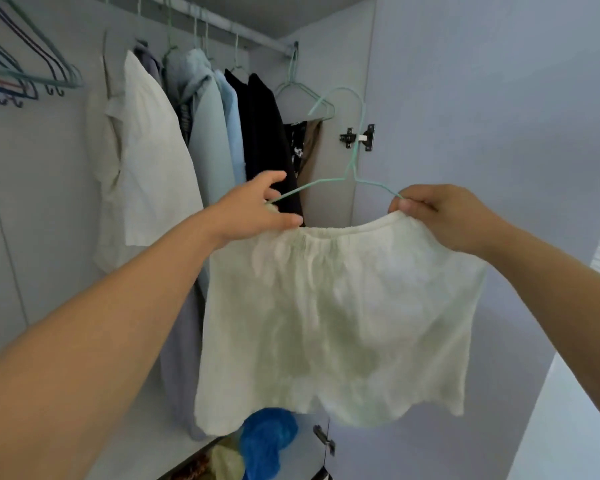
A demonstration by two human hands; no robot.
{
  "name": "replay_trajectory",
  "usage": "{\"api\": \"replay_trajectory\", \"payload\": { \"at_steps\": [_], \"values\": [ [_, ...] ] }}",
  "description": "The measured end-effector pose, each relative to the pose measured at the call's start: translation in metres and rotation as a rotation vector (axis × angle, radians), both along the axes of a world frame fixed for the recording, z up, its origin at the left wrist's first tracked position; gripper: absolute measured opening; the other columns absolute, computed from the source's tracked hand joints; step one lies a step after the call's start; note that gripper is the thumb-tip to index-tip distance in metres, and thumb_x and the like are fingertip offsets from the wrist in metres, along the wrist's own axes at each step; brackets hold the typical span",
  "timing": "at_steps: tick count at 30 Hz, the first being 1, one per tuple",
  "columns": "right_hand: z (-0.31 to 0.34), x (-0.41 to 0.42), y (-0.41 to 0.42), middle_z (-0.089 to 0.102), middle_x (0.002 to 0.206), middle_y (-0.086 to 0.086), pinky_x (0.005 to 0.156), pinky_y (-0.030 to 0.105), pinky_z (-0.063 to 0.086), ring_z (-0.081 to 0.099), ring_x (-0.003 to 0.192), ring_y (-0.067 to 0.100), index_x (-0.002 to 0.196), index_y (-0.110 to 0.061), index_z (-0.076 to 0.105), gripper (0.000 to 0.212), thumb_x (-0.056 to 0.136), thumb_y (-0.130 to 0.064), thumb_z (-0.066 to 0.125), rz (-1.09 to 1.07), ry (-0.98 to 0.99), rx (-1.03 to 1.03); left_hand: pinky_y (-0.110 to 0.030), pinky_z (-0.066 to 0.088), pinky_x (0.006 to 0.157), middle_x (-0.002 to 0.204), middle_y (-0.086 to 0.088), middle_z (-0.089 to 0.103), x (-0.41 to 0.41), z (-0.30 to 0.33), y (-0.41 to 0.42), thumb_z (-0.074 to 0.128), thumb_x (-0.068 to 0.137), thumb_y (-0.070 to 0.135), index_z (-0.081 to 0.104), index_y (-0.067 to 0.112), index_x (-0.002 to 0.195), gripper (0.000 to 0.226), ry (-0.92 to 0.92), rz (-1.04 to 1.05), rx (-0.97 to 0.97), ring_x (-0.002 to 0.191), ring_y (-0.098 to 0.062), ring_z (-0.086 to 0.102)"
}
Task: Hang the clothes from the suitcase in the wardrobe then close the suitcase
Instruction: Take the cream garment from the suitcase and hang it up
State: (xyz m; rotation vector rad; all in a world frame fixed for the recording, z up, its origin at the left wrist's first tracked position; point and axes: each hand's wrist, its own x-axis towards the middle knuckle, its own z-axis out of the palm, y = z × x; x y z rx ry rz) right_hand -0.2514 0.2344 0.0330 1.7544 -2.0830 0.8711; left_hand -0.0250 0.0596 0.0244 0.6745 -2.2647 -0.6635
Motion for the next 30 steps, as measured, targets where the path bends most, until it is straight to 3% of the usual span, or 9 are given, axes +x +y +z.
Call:
{"api": "replay_trajectory", "payload": {
  "at_steps": [3,5,9,11,15,20,23,26,30],
  "values": [
    [0.006,0.010,-0.004,0.065,0.089,0.012,0.067,0.015,0.038,0.055,0.078,0.022,0.091,-0.021,0.068,0.024,0.097,-0.030,0.048,0.089,-0.044,-0.025,-0.018,0.044,0.064,0.072,0.010,0.067,0.008,0.003,-0.001,0.066,0.087,0.028,0.069,0.021,0.087,0.008,0.027,0.154,-0.132,0.068,-0.001,0.059],
    [0.006,0.013,-0.006,0.063,0.086,0.018,0.061,0.017,0.038,0.049,0.068,0.016,0.087,-0.016,0.070,0.026,0.094,-0.035,0.053,0.168,-0.188,-0.062,-0.019,0.038,0.056,0.055,0.010,0.055,0.016,0.004,-0.005,0.068,0.085,0.031,0.068,0.021,0.073,0.016,0.175,0.174,-0.166,0.051,-0.003,0.047],
    [0.005,0.017,-0.014,0.055,0.076,0.016,0.065,0.031,0.039,0.047,0.068,0.018,0.088,-0.018,0.071,0.040,0.087,-0.053,0.052,0.208,-0.442,-0.151,-0.016,0.029,0.049,0.047,0.013,0.038,0.039,0.014,-0.009,0.073,0.080,0.031,0.068,0.023,0.068,0.015,0.343,0.057,-0.088,0.047,-0.003,0.033],
    [0.006,0.022,-0.019,0.063,0.083,0.017,0.074,0.034,0.046,0.057,0.075,0.019,0.095,-0.018,0.071,0.050,0.082,-0.063,0.052,0.242,-0.459,-0.039,-0.017,0.030,0.051,0.051,0.009,0.039,0.051,0.019,-0.019,0.071,0.083,0.029,0.067,0.022,0.067,0.017,0.331,0.089,-0.128,0.050,-0.005,0.033],
    [0.023,0.041,-0.030,0.074,0.099,0.008,0.078,0.026,0.055,0.071,0.091,0.022,0.101,-0.008,0.071,0.030,0.081,-0.030,0.063,0.423,-0.582,0.340,-0.015,0.032,0.054,0.050,0.013,0.047,0.084,0.031,-0.056,0.069,0.084,0.028,0.068,0.020,0.069,0.017,0.416,0.205,-0.121,0.049,-0.001,0.037],
    [0.055,0.081,-0.056,0.074,0.103,0.004,0.069,0.021,0.057,0.071,0.092,0.016,0.100,-0.017,0.074,0.052,0.071,-0.059,0.064,0.620,-0.725,0.089,-0.022,0.030,0.053,0.048,0.013,0.048,0.121,0.052,-0.099,0.066,0.087,0.031,0.067,0.022,0.072,0.018,0.583,0.342,-0.070,0.046,-0.003,0.037],
    [0.076,0.118,-0.076,0.075,0.094,0.004,0.074,0.030,0.056,0.071,0.086,0.016,0.096,-0.015,0.071,0.042,0.087,-0.049,0.047,0.575,-0.616,-0.024,-0.021,0.035,0.057,0.054,0.011,0.053,0.138,0.060,-0.121,0.065,0.088,0.031,0.068,0.024,0.071,0.018,0.605,0.398,-0.048,0.051,-0.002,0.042],
    [0.092,0.148,-0.101,0.061,0.071,0.014,0.062,0.031,0.040,0.055,0.064,0.022,0.085,-0.001,0.062,0.045,0.098,-0.039,0.043,0.387,-0.289,-0.237,-0.024,0.045,0.068,0.071,0.003,0.063,0.151,0.070,-0.146,0.066,0.087,0.029,0.068,0.023,0.073,0.016,0.690,0.448,0.002,0.068,-0.010,0.055],
    [0.101,0.192,-0.141,0.047,0.059,0.001,0.054,0.032,0.027,0.042,0.058,0.016,0.070,-0.006,0.049,0.044,0.101,-0.034,0.036,0.229,0.025,-0.442,-0.032,0.047,0.093,0.106,0.004,0.061,0.161,0.096,-0.170,0.066,0.087,0.025,0.064,0.020,0.108,0.022,0.755,0.586,0.033,0.098,-0.016,0.058]
  ]
}}
